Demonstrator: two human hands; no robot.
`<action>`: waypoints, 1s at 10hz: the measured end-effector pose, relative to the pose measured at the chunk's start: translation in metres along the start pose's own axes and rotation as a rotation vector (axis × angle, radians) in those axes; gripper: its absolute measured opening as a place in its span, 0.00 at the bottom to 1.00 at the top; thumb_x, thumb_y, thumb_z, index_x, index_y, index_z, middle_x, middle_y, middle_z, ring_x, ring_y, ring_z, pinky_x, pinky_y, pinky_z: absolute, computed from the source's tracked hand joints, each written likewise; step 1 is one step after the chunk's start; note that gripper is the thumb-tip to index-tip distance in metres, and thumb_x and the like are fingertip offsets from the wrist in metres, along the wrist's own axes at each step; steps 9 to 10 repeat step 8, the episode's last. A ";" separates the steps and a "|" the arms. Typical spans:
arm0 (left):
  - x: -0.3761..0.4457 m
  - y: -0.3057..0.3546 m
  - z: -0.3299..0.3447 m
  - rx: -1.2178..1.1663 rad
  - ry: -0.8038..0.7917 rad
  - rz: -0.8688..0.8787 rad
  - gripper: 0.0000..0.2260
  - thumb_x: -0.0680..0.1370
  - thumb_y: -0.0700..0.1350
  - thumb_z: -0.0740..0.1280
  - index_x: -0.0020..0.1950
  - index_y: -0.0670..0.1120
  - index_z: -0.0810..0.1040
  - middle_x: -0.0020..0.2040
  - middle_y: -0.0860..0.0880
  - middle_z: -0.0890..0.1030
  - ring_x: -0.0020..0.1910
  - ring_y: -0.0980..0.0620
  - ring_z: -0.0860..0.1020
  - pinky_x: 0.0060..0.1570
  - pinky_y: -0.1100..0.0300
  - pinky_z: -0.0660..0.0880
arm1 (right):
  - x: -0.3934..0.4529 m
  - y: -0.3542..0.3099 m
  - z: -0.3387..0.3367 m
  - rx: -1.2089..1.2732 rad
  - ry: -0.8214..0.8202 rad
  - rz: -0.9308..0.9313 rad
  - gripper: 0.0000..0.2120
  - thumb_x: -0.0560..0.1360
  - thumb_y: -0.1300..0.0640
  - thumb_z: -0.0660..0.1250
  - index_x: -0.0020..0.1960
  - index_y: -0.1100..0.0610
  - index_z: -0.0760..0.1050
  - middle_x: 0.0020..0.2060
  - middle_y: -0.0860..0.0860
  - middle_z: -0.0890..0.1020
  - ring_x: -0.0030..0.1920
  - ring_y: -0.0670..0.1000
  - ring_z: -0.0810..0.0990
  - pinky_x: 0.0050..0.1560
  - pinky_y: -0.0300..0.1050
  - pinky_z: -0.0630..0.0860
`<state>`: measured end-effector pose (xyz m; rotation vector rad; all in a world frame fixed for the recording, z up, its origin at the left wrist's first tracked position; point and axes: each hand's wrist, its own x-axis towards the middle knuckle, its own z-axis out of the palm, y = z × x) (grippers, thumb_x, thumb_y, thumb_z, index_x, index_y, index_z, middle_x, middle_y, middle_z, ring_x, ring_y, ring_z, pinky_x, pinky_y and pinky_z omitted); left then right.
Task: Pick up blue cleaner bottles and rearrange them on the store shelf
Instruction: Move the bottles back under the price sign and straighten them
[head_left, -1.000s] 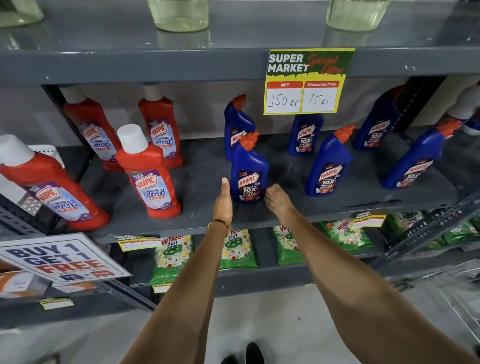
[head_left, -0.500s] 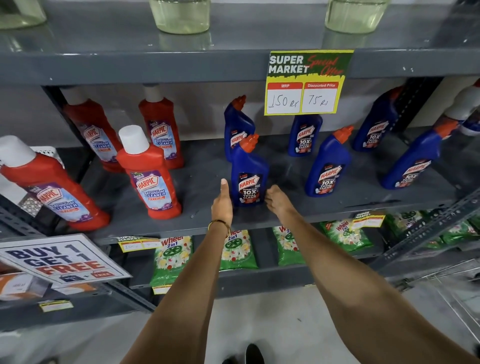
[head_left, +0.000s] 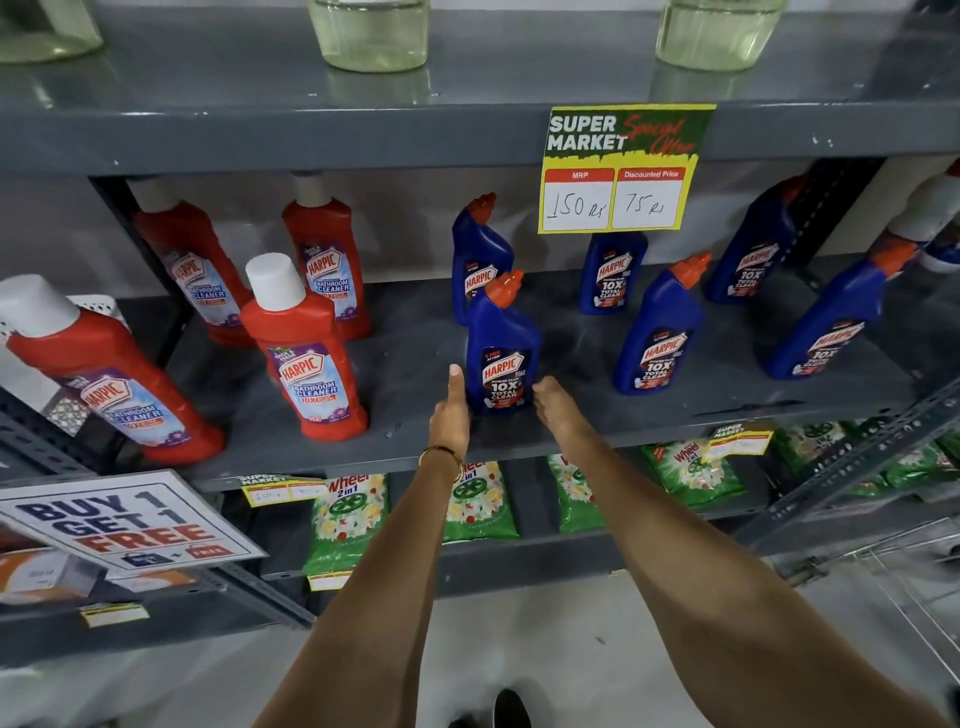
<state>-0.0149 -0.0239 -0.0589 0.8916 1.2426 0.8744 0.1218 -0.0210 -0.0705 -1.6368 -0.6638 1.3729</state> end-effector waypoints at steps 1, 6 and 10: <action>0.004 -0.002 -0.001 -0.009 -0.014 -0.012 0.36 0.68 0.72 0.52 0.61 0.45 0.73 0.62 0.45 0.75 0.60 0.47 0.73 0.68 0.48 0.65 | 0.002 0.001 0.000 -0.005 0.000 0.003 0.10 0.76 0.53 0.54 0.45 0.53 0.72 0.67 0.59 0.73 0.69 0.57 0.69 0.71 0.51 0.61; -0.008 0.001 0.000 0.187 -0.057 -0.008 0.35 0.69 0.71 0.50 0.63 0.48 0.71 0.64 0.44 0.74 0.61 0.46 0.73 0.65 0.52 0.66 | -0.018 0.000 0.004 -0.098 0.043 -0.043 0.13 0.75 0.50 0.55 0.53 0.54 0.74 0.60 0.57 0.78 0.60 0.55 0.74 0.64 0.51 0.69; -0.028 -0.011 0.002 0.432 0.009 0.163 0.26 0.75 0.63 0.51 0.65 0.48 0.68 0.62 0.42 0.75 0.55 0.47 0.73 0.53 0.57 0.67 | -0.051 0.016 -0.004 -0.402 0.237 -0.220 0.28 0.78 0.46 0.54 0.74 0.59 0.60 0.71 0.60 0.69 0.70 0.60 0.68 0.66 0.51 0.65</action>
